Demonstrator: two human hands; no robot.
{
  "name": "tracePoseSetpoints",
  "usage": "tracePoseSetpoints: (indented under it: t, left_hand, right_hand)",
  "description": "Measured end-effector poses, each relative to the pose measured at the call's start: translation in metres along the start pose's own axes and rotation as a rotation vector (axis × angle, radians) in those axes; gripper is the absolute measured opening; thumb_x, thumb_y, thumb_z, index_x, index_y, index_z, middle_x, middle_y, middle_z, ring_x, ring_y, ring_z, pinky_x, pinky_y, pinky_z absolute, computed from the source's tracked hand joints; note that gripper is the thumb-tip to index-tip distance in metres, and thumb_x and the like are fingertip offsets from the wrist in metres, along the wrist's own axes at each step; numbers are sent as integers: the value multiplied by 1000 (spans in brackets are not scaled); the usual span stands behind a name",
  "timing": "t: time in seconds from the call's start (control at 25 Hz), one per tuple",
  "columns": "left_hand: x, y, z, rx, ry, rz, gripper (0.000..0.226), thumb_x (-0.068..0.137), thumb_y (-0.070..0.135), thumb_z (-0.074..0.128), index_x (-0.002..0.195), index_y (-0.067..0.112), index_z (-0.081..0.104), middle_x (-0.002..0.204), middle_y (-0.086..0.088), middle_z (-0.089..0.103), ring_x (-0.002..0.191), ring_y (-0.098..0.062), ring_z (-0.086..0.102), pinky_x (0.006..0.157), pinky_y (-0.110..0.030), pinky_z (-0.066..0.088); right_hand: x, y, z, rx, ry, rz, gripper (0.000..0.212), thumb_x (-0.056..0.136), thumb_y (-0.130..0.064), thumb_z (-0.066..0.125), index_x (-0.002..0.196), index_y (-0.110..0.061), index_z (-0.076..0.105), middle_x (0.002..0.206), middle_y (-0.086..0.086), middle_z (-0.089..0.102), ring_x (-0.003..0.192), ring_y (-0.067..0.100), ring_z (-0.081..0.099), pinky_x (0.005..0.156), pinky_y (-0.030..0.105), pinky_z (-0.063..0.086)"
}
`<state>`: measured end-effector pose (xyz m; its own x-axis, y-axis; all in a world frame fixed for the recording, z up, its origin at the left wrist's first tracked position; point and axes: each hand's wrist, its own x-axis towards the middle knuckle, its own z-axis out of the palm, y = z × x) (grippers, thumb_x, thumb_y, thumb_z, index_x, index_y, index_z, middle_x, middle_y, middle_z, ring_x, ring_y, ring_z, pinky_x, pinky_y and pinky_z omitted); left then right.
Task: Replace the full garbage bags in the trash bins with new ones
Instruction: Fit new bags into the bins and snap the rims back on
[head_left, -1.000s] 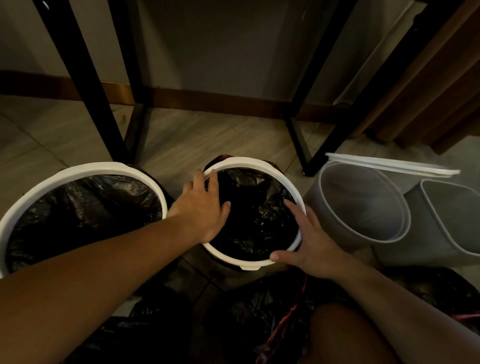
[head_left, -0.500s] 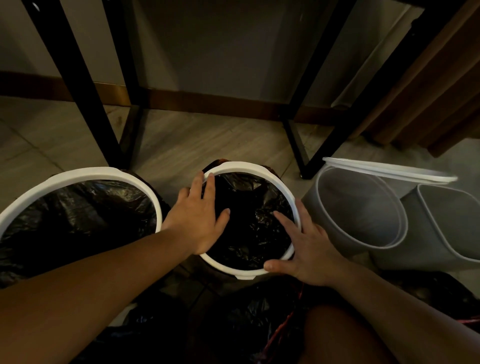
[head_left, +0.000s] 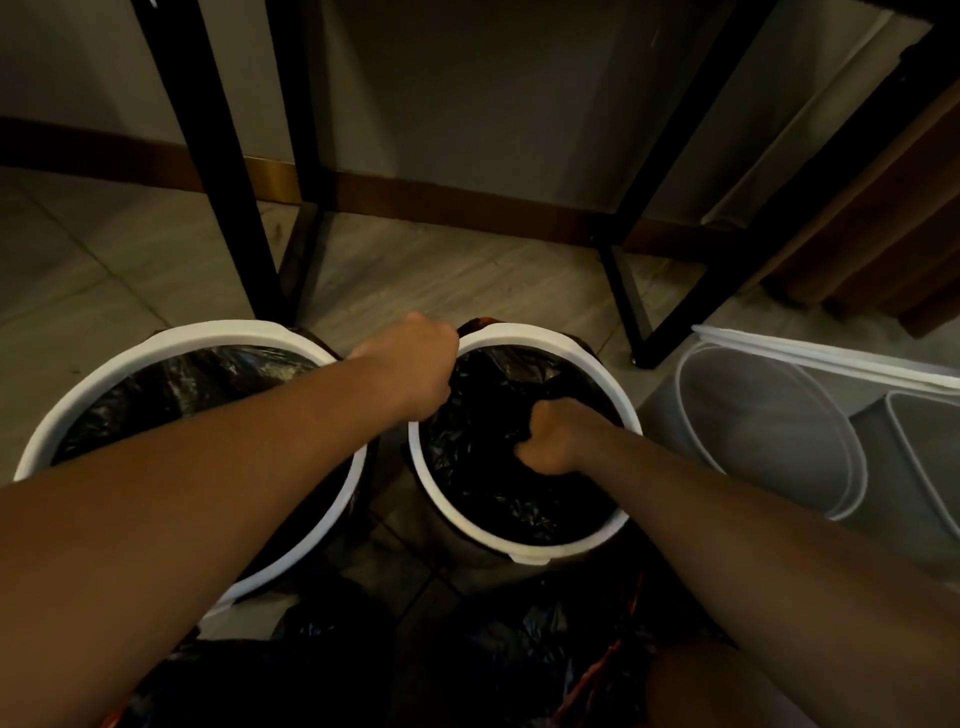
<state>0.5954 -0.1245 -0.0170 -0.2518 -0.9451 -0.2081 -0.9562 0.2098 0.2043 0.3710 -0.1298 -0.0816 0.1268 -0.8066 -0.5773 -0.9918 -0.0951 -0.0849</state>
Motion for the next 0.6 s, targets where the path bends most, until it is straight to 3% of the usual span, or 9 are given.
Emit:
tracePoseSetpoints:
  t: [0.12,0.24,0.32,0.4,0.48,0.6]
  left_hand:
    - [6,-9,-3,-12,-18,6,27,91,15,70,118,11,75,105,-10,72,94,-28,68,80,-37,58]
    - [10,-11,3,-40,-8,7,30,93,15,70,123,13,75,115,-10,74,102,-28,69,87,-35,58]
    - [11,-13,7,-63,-4,2,28,93,14,70,121,12,76,112,-11,74,100,-27,69,87,-37,59]
    - [9,-13,8,-93,6,5,26,93,14,70,119,12,76,107,-10,74,96,-26,69,81,-35,58]
    - [5,-12,11,-112,25,3,26,93,13,69,118,11,76,105,-11,73,94,-26,68,76,-34,56]
    - [5,-13,12,-159,-1,0,31,90,9,69,121,11,73,103,-13,71,92,-28,67,77,-39,59]
  right_hand:
    - [44,-13,16,56,-306,89,62,93,-45,69,146,-16,53,139,11,58,105,30,64,83,40,59]
    - [63,-19,44,-84,-416,105,56,105,-34,56,153,-7,46,155,18,47,137,39,50,108,43,43]
    - [70,-20,53,8,-479,159,39,109,-19,50,143,0,54,140,21,58,142,39,47,112,41,39]
    - [63,-27,40,25,-522,108,36,107,-17,52,138,-1,58,120,18,63,125,37,60,106,42,48]
    - [54,-35,12,-27,-427,8,35,101,-16,59,132,-2,65,103,9,67,92,26,68,81,34,57]
    - [38,-57,-15,196,-126,-149,18,99,-17,55,103,-17,72,95,5,70,87,23,68,81,33,57]
